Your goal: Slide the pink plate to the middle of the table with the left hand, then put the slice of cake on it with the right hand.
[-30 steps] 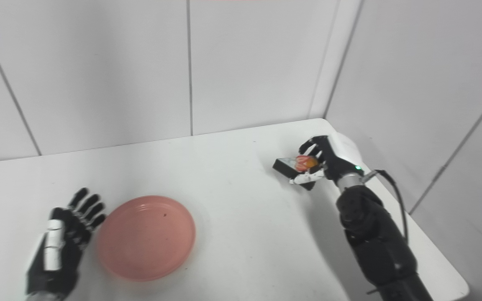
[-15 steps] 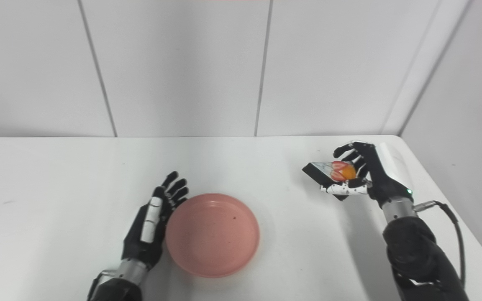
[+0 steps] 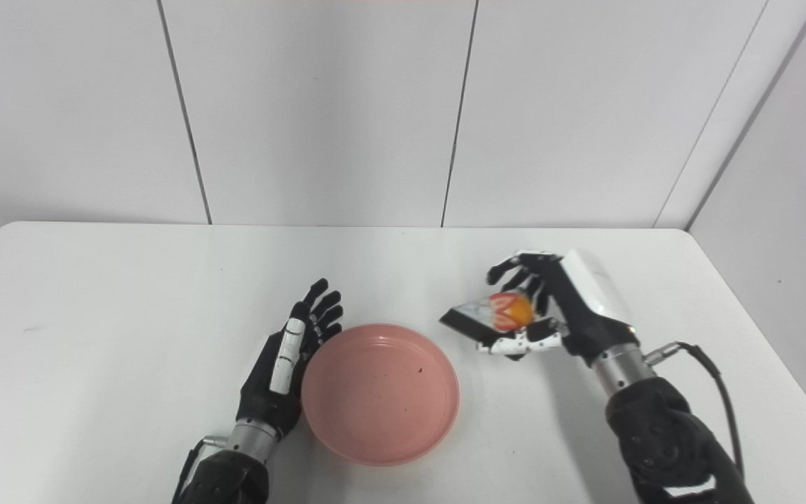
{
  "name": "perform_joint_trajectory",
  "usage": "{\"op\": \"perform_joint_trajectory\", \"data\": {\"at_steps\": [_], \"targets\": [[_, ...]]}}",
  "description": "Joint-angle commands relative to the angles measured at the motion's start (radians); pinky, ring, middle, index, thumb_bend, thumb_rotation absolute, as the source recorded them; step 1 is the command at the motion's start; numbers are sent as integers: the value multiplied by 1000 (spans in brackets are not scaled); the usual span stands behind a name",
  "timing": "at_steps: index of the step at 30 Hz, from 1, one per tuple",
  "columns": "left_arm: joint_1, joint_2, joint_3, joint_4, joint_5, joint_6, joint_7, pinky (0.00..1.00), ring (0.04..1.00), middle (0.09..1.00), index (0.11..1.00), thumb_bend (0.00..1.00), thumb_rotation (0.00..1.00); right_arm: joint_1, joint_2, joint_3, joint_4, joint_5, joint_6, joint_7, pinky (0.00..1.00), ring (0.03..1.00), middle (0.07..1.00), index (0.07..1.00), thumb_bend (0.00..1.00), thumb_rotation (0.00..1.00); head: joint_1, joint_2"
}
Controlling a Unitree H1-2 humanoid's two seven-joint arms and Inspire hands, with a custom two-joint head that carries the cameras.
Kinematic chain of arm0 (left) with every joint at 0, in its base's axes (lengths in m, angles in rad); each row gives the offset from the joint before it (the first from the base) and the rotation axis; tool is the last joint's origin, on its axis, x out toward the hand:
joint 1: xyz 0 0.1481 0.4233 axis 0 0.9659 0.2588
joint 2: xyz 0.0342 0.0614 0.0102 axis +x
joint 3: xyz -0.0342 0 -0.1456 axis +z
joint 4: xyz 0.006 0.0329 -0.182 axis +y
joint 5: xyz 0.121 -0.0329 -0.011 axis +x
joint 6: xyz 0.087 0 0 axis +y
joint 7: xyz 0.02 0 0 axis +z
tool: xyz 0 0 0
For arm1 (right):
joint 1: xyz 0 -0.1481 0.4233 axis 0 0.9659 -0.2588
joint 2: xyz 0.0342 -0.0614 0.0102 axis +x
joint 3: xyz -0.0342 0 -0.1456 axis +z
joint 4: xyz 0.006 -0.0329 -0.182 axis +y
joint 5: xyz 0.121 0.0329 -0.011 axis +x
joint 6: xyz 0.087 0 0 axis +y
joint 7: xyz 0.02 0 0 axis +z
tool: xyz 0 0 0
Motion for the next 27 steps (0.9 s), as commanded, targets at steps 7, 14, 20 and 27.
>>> {"op": "perform_joint_trajectory", "data": {"at_steps": [7,14,20,27], "targets": [[48,2,-1,0,0,18,1,936,941,940,931,636,965,-43,79,90,-70,-52,-10,60,284,354,438,535,512,0,-21,10],[59,5,2,-26,-10,37,-4,953,949,946,935,636,963,-34,102,135,22,-91,-87,42,289,368,454,544,510,0,-31,19],[69,5,3,-51,-10,54,-2,942,941,941,931,635,959,-25,120,165,92,-125,-125,21,320,387,466,541,512,0,-40,25],[72,8,7,-60,-16,63,-5,927,934,935,924,654,947,-37,130,181,161,-180,-138,10,364,397,486,533,513,0,-46,32]]}}
